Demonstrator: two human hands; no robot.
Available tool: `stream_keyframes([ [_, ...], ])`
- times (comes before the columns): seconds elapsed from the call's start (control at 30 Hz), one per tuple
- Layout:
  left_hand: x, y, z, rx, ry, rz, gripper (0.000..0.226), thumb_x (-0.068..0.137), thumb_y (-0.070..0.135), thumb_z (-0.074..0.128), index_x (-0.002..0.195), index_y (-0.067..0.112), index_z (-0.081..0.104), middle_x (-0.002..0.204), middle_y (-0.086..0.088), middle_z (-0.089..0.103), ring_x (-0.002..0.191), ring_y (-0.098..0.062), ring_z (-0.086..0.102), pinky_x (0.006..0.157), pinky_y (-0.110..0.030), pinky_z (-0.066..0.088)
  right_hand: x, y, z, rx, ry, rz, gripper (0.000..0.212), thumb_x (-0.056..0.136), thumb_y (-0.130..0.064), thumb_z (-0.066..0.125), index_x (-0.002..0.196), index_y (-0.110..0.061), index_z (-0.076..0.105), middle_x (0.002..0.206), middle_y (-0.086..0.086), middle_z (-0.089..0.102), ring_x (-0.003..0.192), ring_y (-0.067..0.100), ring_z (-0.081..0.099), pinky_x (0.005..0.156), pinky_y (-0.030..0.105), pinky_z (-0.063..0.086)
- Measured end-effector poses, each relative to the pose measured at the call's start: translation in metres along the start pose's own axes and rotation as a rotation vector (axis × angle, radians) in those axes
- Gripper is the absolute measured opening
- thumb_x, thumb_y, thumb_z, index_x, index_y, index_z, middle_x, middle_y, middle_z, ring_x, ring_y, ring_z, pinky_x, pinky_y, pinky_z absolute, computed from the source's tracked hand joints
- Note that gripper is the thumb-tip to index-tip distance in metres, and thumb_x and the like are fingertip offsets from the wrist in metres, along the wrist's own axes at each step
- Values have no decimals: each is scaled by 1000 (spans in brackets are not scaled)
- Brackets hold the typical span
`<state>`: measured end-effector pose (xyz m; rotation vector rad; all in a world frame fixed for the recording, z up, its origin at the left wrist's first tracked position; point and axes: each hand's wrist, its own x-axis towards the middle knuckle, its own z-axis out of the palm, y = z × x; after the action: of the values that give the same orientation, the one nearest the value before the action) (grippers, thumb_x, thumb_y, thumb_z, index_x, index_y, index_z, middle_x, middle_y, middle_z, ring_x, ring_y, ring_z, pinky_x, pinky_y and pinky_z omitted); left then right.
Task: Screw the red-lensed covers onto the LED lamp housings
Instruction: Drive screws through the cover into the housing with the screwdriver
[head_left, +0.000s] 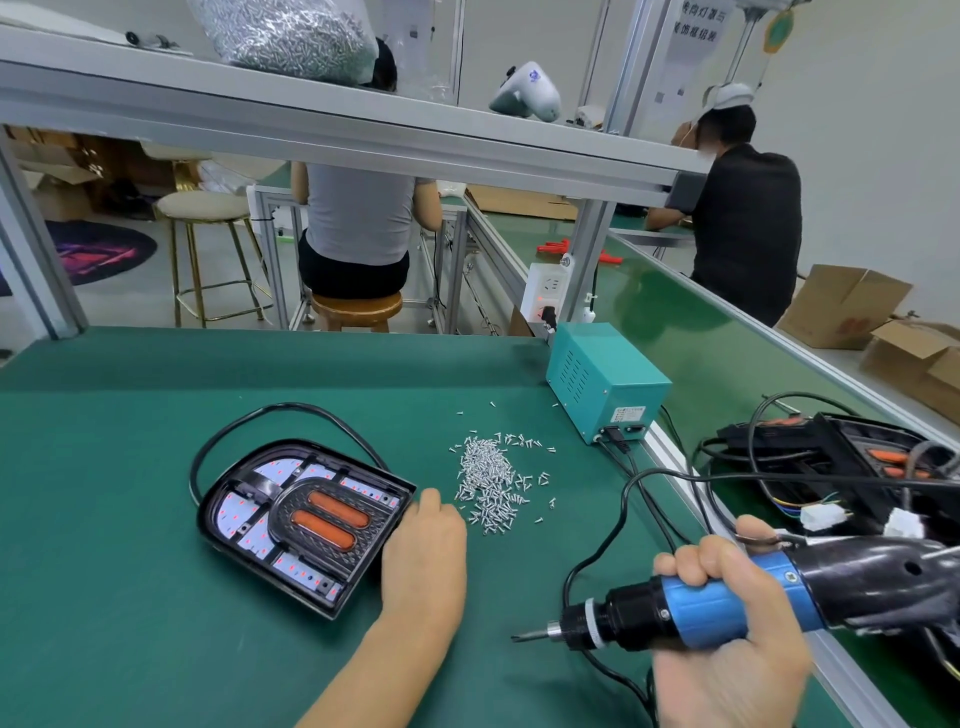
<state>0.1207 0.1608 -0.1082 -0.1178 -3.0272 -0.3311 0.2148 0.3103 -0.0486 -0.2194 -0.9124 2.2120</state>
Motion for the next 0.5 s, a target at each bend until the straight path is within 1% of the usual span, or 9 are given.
stream_keyframes([
  [0.07, 1, 0, -1, -1, -20, -12, 30, 83, -8, 46, 103, 12, 54, 113, -3, 48, 101, -20, 52, 65, -26, 30, 1, 3, -1, -12, -23, -16, 31, 80, 2, 45, 90, -25, 55, 59, -8, 45, 52, 8, 45, 61, 19, 49],
  [0.17, 1, 2, -4, -6, -24, -6, 29, 84, -6, 47, 106, 12, 55, 114, -4, 49, 104, -20, 52, 67, -27, 35, 5, 5, -3, 5, -52, -6, 29, 74, -2, 49, 90, -25, 56, 59, -8, 46, 52, 8, 46, 61, 20, 50],
  [0.3, 0, 4, -2, 14, -10, 0, 21, 91, 7, 45, 107, 14, 57, 113, -2, 50, 104, -19, 52, 67, -25, 35, 4, 6, -1, -14, -71, -40, 30, 79, 0, 45, 91, -26, 57, 60, -9, 46, 53, 7, 47, 62, 19, 50],
  [0.5, 2, 2, -2, 34, -8, 18, 25, 86, -2, 48, 102, 14, 58, 108, -2, 52, 98, -20, 53, 63, -28, 34, 5, 4, 0, 0, -88, -62, 29, 76, -2, 48, 90, -25, 57, 60, -8, 46, 52, 8, 47, 62, 20, 50],
])
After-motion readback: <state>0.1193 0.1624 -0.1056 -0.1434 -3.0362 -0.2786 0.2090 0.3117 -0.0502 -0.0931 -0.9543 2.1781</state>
